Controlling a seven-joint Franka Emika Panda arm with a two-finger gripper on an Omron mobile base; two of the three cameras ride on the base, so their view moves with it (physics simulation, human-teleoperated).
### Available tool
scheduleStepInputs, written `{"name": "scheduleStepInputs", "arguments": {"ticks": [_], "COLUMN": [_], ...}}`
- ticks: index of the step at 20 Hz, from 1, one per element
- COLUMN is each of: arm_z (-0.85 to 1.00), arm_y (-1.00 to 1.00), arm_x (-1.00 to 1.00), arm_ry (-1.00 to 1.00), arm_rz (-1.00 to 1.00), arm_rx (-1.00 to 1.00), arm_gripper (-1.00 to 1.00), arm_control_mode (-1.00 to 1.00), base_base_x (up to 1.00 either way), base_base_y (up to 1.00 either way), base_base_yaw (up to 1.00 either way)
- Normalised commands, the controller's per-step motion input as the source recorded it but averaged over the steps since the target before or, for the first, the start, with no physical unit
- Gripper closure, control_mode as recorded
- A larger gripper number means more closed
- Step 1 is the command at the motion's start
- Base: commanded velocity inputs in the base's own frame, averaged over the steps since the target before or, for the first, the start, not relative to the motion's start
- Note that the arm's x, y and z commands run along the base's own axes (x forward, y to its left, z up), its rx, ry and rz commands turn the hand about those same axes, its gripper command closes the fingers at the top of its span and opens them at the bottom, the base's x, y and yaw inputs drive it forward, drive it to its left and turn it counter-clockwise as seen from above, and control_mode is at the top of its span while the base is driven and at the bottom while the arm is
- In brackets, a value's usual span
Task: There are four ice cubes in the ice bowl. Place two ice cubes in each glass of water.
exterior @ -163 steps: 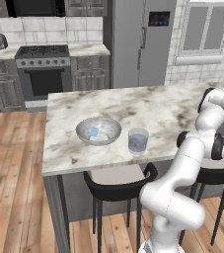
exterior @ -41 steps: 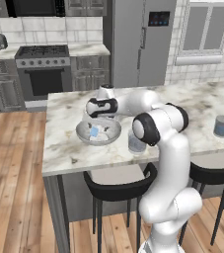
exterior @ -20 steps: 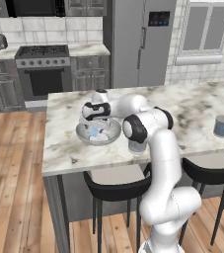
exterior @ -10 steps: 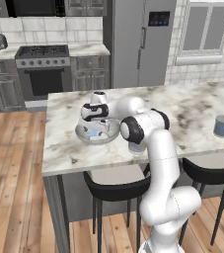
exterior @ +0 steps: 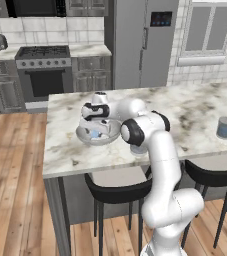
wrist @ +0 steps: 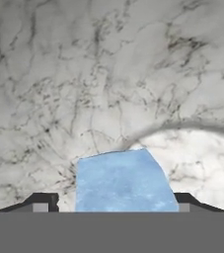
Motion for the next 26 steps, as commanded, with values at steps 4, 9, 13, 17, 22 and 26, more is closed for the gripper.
{"name": "scheduleStepInputs", "arguments": {"ticks": [4,9,13,17,22,26], "arm_z": [-0.02,0.33,0.98,0.71,0.72,0.67], "arm_y": [-0.18,-0.12,-0.46,-0.94,-1.00,-1.00], "arm_x": [-0.05,-0.16,-0.56,-0.84,-0.86,-0.73], "arm_ry": [0.06,0.04,0.03,0.01,0.00,0.00], "arm_rz": [0.00,0.00,0.00,0.02,0.07,0.11], "arm_rx": [0.02,0.01,0.02,0.00,0.00,0.00], "arm_gripper": [1.00,1.00,1.00,1.00,1.00,1.00], "arm_control_mode": [-1.00,-1.00,-1.00,-1.00,-1.00,-1.00], "base_base_x": [0.00,0.00,0.00,0.00,0.00,0.00], "base_base_y": [0.00,0.00,0.00,0.00,0.00,0.00], "base_base_yaw": [0.00,0.00,0.00,0.00,0.00,0.00]}}
